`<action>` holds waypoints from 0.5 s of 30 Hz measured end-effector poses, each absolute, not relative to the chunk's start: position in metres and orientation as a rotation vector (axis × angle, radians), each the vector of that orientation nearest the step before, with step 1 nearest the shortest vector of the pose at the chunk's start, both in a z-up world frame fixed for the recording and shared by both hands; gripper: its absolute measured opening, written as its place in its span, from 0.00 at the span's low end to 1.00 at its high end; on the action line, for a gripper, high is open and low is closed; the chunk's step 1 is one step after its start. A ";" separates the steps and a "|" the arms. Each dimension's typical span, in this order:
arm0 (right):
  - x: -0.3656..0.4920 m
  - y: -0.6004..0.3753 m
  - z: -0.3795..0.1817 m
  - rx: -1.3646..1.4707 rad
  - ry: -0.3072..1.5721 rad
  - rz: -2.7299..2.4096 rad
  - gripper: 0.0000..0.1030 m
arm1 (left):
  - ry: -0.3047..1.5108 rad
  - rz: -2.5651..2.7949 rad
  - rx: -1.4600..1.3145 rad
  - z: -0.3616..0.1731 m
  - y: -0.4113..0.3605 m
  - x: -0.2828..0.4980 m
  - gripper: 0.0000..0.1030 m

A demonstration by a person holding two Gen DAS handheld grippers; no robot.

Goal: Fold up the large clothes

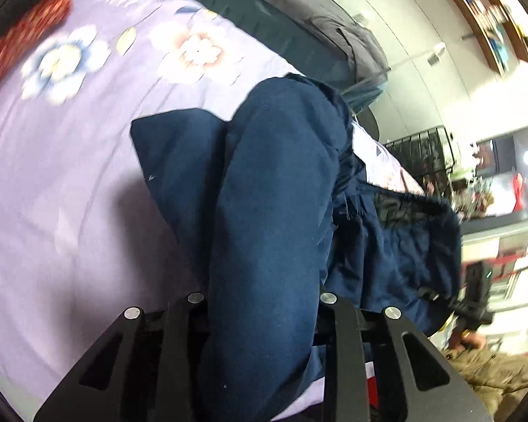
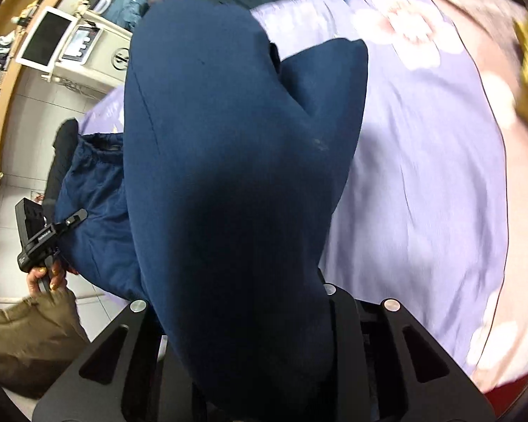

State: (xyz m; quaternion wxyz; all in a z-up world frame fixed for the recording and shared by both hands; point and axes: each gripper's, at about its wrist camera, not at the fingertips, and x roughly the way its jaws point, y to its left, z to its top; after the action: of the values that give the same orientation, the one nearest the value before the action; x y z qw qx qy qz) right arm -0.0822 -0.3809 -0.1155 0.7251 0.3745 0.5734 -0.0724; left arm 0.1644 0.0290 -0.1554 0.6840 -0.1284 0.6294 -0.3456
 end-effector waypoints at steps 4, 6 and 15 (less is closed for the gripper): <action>-0.084 -0.375 -0.107 0.813 1.218 -0.157 0.23 | 1.340 -0.792 -0.212 -0.120 0.004 0.156 0.24; -0.078 -0.378 -0.088 0.764 1.181 -0.136 0.22 | 1.291 -0.836 -0.188 -0.095 -0.013 0.154 0.23; -0.145 -0.511 0.038 0.647 0.897 -0.106 0.20 | 0.980 -1.057 -0.140 0.049 -0.150 0.109 0.23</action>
State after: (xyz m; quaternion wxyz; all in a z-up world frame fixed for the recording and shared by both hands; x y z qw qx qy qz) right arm -0.1452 -0.5111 0.0376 0.8496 0.3069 0.4259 -0.0503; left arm 0.1086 -0.1501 0.0487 0.7492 -0.0639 0.4481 -0.4836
